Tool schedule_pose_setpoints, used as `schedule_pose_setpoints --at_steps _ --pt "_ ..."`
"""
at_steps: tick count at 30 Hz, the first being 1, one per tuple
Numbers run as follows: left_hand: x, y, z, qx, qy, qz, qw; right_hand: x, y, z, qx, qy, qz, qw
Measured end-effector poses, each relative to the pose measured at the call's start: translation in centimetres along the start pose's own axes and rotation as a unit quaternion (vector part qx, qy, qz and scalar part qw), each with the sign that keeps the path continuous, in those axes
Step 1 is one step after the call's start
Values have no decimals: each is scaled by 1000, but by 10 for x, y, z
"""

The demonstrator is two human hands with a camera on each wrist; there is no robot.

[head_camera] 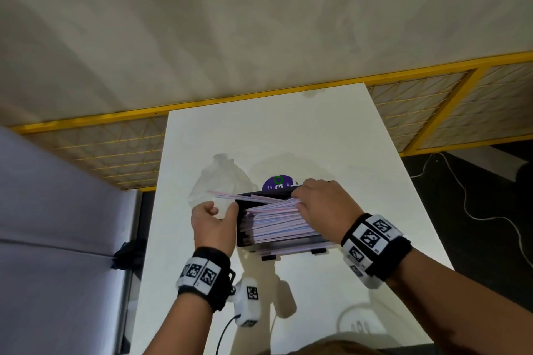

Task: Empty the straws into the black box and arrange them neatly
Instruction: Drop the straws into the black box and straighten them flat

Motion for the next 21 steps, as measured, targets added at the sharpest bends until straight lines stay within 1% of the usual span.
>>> schedule_pose_setpoints --at_steps 2,4,7,10,12,14,15,17,21 --pt "4 3 -13 33 -14 4 999 20 4 -9 29 -21 4 999" --pt "1 8 -23 70 2 10 998 37 9 -17 60 -30 5 998" --pt "-9 15 -26 94 33 45 994 50 20 -27 89 -7 4 996" --pt "-21 22 -21 103 82 38 991 50 22 -31 65 52 -46 996" --pt "-29 25 -15 94 132 -1 987 49 23 -32 45 72 -57 995" --pt "-36 32 -9 98 167 -33 981 49 26 -32 48 84 -65 993" --pt "-39 36 -6 109 166 -35 980 48 27 -33 52 88 -68 992" --pt "-40 48 -2 134 141 -23 981 46 28 -32 56 94 -77 991" --pt "-50 65 1 125 121 -36 984 42 25 -26 61 93 -100 989"
Point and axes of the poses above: each hand's wrist, its own z-axis away from the middle knuckle, its own y-axis out of the palm, x = y × z, the point moved 6 cm from there along -z, towards the middle knuckle, and after that the axes turned 12 degrees about y, right-handed, at the moved point
